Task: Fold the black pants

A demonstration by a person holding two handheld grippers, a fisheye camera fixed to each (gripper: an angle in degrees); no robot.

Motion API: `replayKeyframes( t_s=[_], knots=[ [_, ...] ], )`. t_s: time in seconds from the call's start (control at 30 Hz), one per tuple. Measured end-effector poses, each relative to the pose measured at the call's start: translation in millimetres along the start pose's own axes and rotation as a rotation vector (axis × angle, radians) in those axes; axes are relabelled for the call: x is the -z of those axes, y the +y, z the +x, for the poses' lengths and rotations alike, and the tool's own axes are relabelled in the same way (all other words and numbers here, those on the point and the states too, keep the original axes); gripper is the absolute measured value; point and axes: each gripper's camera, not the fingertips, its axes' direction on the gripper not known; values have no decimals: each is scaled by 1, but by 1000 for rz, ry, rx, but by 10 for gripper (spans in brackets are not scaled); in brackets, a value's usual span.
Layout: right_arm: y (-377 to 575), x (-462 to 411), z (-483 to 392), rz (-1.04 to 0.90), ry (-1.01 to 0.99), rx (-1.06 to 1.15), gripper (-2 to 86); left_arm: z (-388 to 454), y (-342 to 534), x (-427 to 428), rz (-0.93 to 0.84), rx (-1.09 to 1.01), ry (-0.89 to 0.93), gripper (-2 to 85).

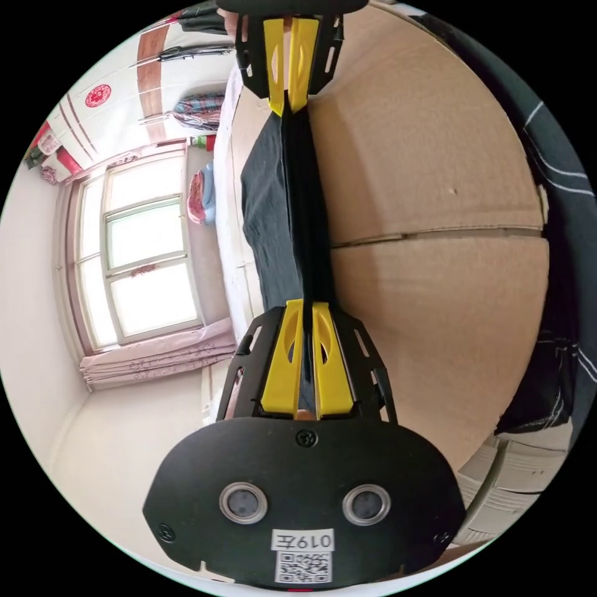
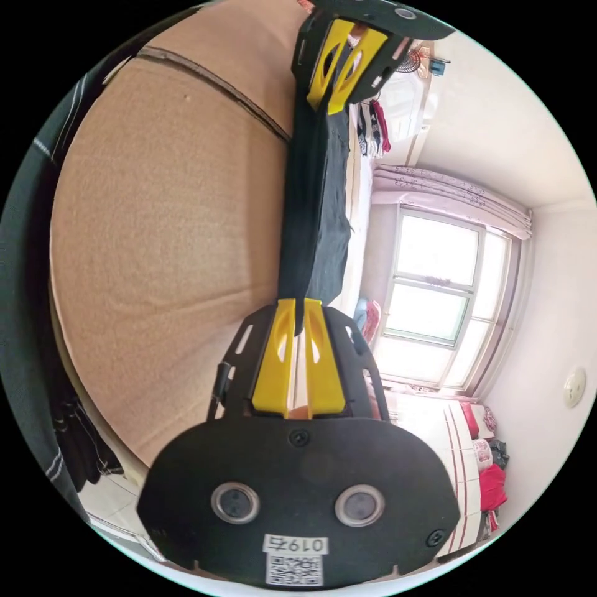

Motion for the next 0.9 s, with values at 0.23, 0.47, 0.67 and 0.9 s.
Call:
replayKeyframes(
  t_s=[0.23, 0.47, 0.67, 0.9],
  knots=[
    [2, -15, 4, -9, -10, -14, 3, -11, 1, -5, -3, 49, 20, 8],
    [-2, -34, 18, -27, -5, -95, 8, -2, 23, -39, -199, 20, -92, 9],
    [-10, -50, 14, -49, 42, -112, 8, -18, 21, -52, -229, 47, -138, 9],
    [-18, -72, 20, -52, 24, -139, 7, -22, 23, -67, -221, -21, -85, 10]
  ],
)
